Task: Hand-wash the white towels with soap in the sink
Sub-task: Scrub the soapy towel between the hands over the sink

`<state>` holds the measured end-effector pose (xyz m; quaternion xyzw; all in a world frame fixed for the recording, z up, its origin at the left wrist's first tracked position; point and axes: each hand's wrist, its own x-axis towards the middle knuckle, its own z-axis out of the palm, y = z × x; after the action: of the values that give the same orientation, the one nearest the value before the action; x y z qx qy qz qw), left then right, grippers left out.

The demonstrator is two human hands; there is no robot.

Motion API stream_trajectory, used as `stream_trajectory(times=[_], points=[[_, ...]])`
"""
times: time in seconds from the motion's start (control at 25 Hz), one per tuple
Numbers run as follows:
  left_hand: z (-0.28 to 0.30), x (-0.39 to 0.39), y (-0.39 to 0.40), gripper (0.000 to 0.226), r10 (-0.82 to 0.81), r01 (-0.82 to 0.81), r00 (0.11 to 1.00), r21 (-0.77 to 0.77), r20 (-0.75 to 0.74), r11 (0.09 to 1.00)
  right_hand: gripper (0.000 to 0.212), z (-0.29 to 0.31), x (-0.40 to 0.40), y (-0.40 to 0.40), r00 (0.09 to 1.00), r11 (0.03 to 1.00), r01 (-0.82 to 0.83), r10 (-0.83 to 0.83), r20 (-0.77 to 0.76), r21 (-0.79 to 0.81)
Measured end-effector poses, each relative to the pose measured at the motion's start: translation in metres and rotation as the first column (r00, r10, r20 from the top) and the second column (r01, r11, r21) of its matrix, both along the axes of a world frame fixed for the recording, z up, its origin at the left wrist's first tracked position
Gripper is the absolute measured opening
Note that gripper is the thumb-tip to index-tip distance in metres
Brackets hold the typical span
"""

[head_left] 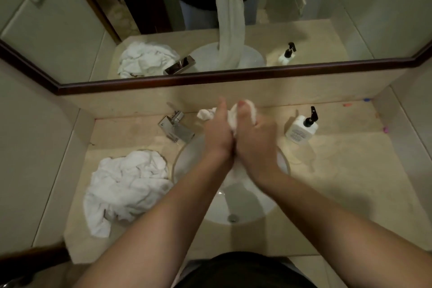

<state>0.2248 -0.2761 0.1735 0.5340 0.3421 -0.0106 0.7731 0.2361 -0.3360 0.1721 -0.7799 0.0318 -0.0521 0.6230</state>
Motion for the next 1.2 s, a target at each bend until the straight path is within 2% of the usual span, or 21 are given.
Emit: stream_trajectory(times=[0.04, 0.08, 0.16, 0.2, 0.32, 0.44, 0.56, 0.68, 0.72, 0.84, 0.96, 1.08, 1.2], points=[[0.001, 0.001, -0.003, 0.049, 0.035, -0.035, 0.999, -0.033, 0.001, 0.999, 0.055, 0.000, -0.001, -0.003, 0.998, 0.998, -0.053, 0.054, 0.033, -0.026], [0.001, 0.002, -0.008, 0.049, 0.037, -0.036, 0.999, -0.059, 0.017, 0.998, 0.056, 0.000, 0.003, -0.009, 0.999, 0.999, -0.034, 0.034, 0.032, -0.024], [0.003, 0.002, -0.020, 0.047, 0.000, 0.001, 1.000, -0.016, 0.019, 1.000, 0.056, 0.005, 0.013, -0.019, 0.997, 0.997, 0.068, -0.067, -0.029, 0.031], [0.006, 0.004, -0.025, 0.045, 0.018, -0.019, 1.000, 0.006, 0.016, 1.000, 0.055, 0.005, 0.017, -0.022, 0.998, 0.998, 0.055, -0.053, -0.032, 0.043], [0.005, 0.010, -0.029, 0.045, 0.138, -0.138, 0.990, -0.015, 0.008, 0.990, 0.053, -0.002, 0.015, -0.027, 0.992, 0.994, -0.097, 0.101, 0.079, -0.051], [-0.002, 0.006, -0.037, 0.046, 0.059, -0.060, 0.998, 0.021, 0.031, 0.998, 0.057, -0.008, 0.020, -0.036, 1.000, 1.000, -0.030, 0.030, -0.005, 0.002], [-0.007, 0.005, -0.039, 0.048, 0.183, -0.183, 0.983, 0.003, 0.008, 0.983, 0.057, -0.014, 0.014, -0.037, 0.982, 0.984, -0.172, 0.175, 0.068, -0.052], [-0.010, 0.005, -0.040, 0.049, 0.114, -0.113, 0.993, -0.012, 0.023, 0.993, 0.057, -0.015, 0.018, -0.037, 0.998, 0.998, -0.059, 0.059, 0.001, 0.015], [-0.012, 0.005, -0.040, 0.047, 0.107, -0.107, 0.994, 0.004, 0.026, 0.994, 0.057, -0.016, 0.019, -0.036, 0.997, 0.997, -0.070, 0.071, -0.009, 0.036], [-0.013, 0.008, -0.029, 0.046, 0.166, -0.166, 0.986, -0.024, 0.004, 0.986, 0.055, -0.019, 0.014, -0.029, 0.980, 0.983, -0.176, 0.180, 0.089, -0.057], [-0.019, 0.006, -0.021, 0.048, 0.080, -0.079, 0.997, -0.044, 0.006, 0.996, 0.055, -0.024, 0.017, -0.020, 0.999, 0.999, -0.041, 0.041, 0.005, 0.018], [-0.026, 0.005, -0.011, 0.049, 0.166, -0.168, 0.985, -0.040, -0.043, 0.985, 0.056, -0.028, 0.011, -0.007, 0.991, 0.993, -0.120, 0.121, 0.050, -0.018], [-0.028, 0.005, -0.002, 0.056, 0.094, -0.098, 0.995, -0.107, -0.041, 0.989, 0.053, -0.030, 0.019, 0.006, 0.999, 0.996, 0.022, -0.018, -0.043, 0.092]])
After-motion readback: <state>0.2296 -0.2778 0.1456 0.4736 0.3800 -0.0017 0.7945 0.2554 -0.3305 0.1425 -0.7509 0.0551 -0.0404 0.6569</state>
